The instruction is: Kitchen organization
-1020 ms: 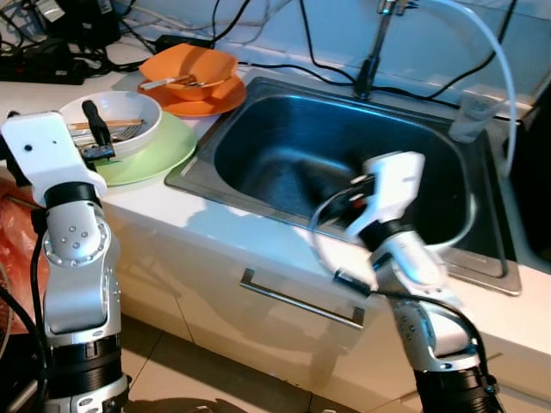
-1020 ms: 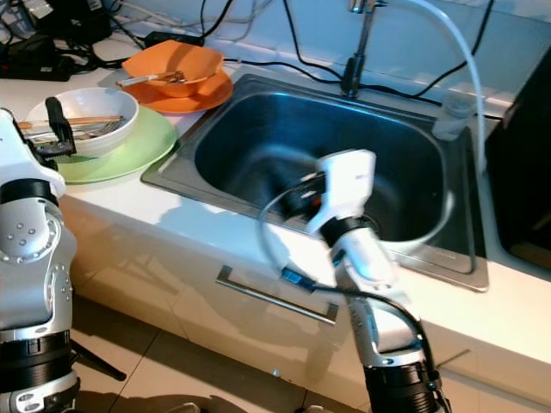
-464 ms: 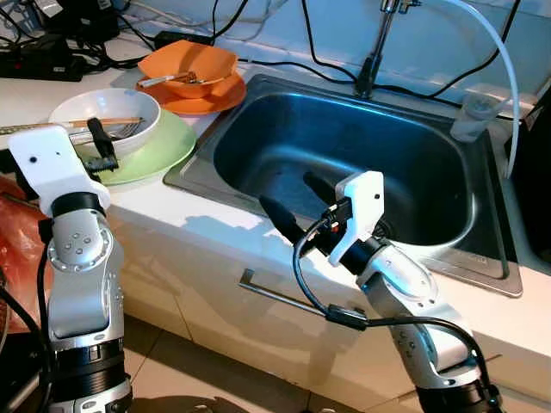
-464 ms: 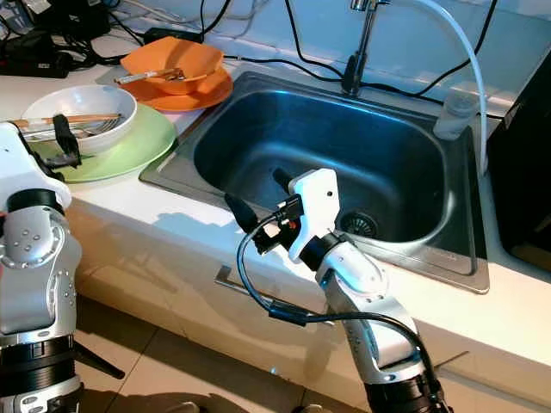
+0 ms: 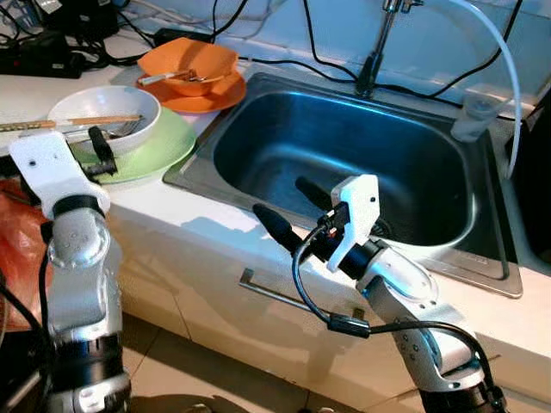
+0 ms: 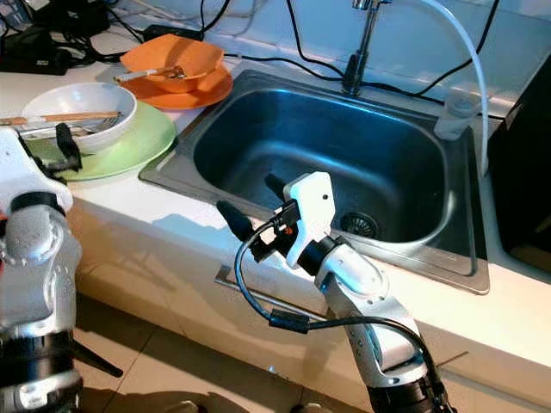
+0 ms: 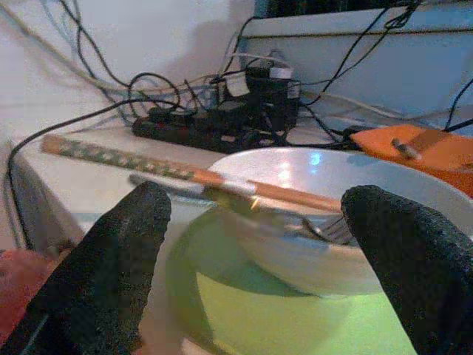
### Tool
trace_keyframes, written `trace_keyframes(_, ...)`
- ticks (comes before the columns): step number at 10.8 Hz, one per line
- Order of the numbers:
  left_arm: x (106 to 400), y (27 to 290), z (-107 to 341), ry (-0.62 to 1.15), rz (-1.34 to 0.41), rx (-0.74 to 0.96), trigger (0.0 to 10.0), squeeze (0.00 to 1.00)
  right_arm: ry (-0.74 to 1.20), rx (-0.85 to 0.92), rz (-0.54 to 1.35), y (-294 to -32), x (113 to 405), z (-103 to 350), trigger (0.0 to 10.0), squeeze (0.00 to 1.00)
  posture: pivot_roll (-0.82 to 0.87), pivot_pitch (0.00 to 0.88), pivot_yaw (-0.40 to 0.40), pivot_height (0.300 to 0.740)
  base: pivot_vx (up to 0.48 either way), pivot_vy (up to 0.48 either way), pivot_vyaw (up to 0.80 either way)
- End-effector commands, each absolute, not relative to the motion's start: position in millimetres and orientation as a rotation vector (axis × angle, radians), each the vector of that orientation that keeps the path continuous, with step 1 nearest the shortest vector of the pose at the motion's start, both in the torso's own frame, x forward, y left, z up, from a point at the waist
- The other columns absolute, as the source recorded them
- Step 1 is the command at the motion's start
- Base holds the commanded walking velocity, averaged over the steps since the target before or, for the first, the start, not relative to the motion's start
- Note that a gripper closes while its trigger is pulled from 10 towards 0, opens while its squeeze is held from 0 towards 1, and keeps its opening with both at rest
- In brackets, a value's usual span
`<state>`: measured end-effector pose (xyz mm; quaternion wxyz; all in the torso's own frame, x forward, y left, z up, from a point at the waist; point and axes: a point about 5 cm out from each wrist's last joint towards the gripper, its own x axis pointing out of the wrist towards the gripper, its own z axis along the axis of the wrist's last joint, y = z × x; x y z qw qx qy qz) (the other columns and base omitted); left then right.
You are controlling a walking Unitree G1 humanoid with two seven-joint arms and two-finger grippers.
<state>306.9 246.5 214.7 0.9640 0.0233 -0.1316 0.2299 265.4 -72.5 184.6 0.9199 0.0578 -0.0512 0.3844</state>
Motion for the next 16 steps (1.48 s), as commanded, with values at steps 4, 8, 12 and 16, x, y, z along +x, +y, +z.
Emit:
trace_keyframes(4,320,254,220,-0.281,0.418,0.054,10.0,0.00,-0.104,0.112,0.795,-76,260,186,10.0,0.00,-0.03,0.103,-0.057,0.740,0.000,0.000,0.00)
trace_keyframes(8,326,259,218,-0.281,0.376,0.025,0.3,0.00,-0.099,0.104,0.803,-76,258,186,10.0,0.00,-0.03,0.106,-0.063,0.740,0.000,0.000,0.00)
trace_keyframes(12,329,255,219,-0.295,0.330,0.010,0.0,0.00,-0.092,0.104,0.811,-75,258,186,10.0,0.00,-0.03,0.105,-0.062,0.740,0.000,0.000,0.00)
trace_keyframes(16,330,252,219,-0.303,0.302,0.005,0.0,0.00,-0.088,0.110,0.812,-73,257,185,10.0,0.00,-0.03,0.105,-0.058,0.740,0.000,0.000,0.00)
